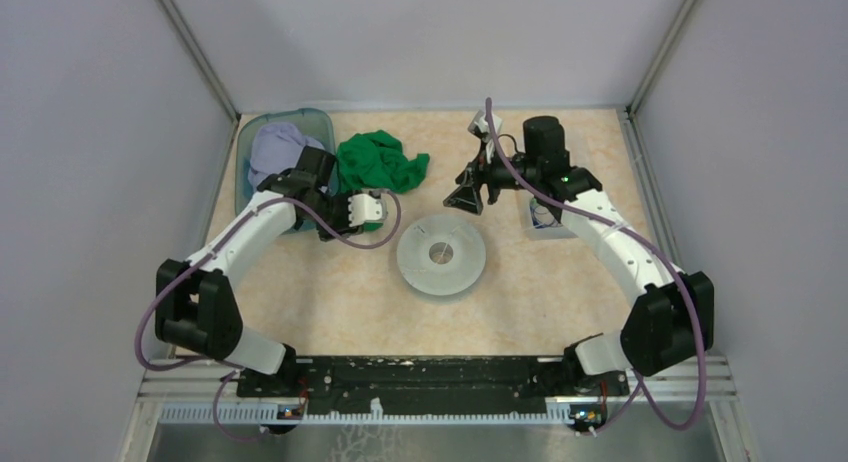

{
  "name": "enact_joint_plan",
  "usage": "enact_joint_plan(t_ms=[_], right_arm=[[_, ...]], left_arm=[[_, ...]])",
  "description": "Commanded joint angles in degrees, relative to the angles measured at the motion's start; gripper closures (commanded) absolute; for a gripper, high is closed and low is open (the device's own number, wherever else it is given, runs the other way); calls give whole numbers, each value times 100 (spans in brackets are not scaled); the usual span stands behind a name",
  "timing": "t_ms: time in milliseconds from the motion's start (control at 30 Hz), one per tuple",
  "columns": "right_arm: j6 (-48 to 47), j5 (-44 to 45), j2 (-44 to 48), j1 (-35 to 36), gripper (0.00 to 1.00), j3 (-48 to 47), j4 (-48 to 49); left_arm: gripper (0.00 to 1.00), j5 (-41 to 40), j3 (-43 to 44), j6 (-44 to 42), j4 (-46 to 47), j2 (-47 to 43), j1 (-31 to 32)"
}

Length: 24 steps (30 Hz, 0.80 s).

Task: Wrap the cables
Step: Adjust the cable at the center of the board.

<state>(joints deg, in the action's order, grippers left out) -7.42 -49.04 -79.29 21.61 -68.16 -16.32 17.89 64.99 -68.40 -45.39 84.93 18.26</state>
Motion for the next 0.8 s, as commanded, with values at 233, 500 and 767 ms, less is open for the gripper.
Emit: enact_joint_plan(t_ms=[233, 500, 767], right_arm=[[-150, -53, 264, -6, 29, 116, 200], [-124, -63, 273, -7, 30, 170, 230], [356, -250, 57, -7, 30, 264, 689]], left_arm=[[47, 100, 526, -829, -300, 788, -121], [79, 105, 730, -692, -228, 1333, -132], [100, 1246, 1368, 322, -889, 746, -130]])
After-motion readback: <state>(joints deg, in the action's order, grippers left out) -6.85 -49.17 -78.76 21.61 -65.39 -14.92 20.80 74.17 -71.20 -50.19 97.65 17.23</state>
